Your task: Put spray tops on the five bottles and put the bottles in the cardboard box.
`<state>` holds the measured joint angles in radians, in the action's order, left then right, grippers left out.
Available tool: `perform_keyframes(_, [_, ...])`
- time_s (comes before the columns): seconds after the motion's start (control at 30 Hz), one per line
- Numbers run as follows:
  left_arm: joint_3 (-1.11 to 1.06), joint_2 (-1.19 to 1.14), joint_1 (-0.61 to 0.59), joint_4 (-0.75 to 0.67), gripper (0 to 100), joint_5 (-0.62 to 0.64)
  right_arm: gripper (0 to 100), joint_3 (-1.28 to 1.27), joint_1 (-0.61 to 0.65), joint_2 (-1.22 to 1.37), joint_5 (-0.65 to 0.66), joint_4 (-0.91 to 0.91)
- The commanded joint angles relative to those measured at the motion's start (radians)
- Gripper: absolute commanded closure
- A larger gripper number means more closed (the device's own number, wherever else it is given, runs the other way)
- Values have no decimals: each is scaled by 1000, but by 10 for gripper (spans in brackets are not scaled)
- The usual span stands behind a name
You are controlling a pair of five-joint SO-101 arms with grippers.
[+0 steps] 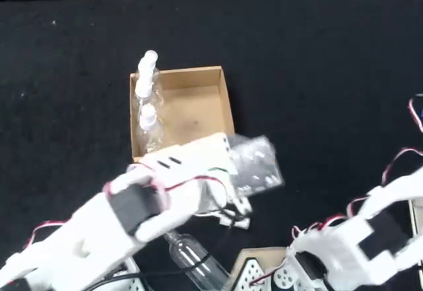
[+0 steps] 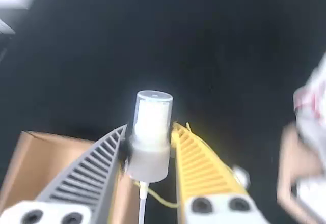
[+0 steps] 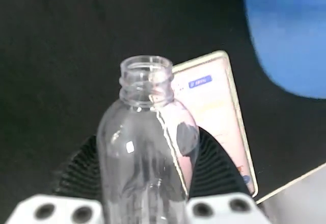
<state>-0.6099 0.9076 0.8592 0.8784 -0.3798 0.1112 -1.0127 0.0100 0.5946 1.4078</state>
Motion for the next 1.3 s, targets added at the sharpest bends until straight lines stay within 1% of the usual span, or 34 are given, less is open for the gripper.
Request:
perform_keyframes(0.0, [148, 100, -58, -104, 946, 141, 988, -88, 74, -200, -57, -34])
perform_keyframes(0.1, [153, 153, -102, -235, 946, 250, 988, -285, 126, -349, -118, -149])
perform_keyframes(0.17, [153, 180, -120, -301, 946, 301, 988, -424, 173, -469, -153, -226])
perform_keyframes(0.23, [153, 198, -131, -345, 946, 333, 988, -535, 222, -595, -175, -278])
perform_keyframes(0.33, [153, 221, -131, -393, 946, 368, 988, -644, 319, -762, -244, -302])
perform_keyframes(0.43, [153, 224, -148, -419, 946, 373, 988, -746, 473, -886, -344, -350])
perform_keyframes(0.57, [151, 224, -240, -414, 946, 388, 988, -914, 733, -1015, -497, -503])
perform_keyframes(0.63, [151, 224, -294, -420, 946, 462, 988, -1018, 841, -1070, -543, -605])
perform_keyframes(0.67, [153, 224, -318, -420, 946, 519, 988, -1069, 884, -1098, -559, -658])
perform_keyframes(0.77, [159, 224, -372, -422, 946, 663, 988, -1198, 971, -1190, -577, -796])
perform_keyframes(0.87, [153, 224, -397, -439, 946, 726, 988, -1296, 1037, -1276, -569, -850])
perform_keyframes(1.0, [88, 224, -390, -545, 943, 730, 988, -1383, 1135, -1372, -569, -861])
perform_keyframes(1.17, [-27, 224, -390, -764, 944, 729, 988, -1469, 1257, -1500, -569, -858])
perform_keyframes(1.27, [-70, 224, -390, -830, 945, 729, 988, -1509, 1293, -1586, -568, -858])
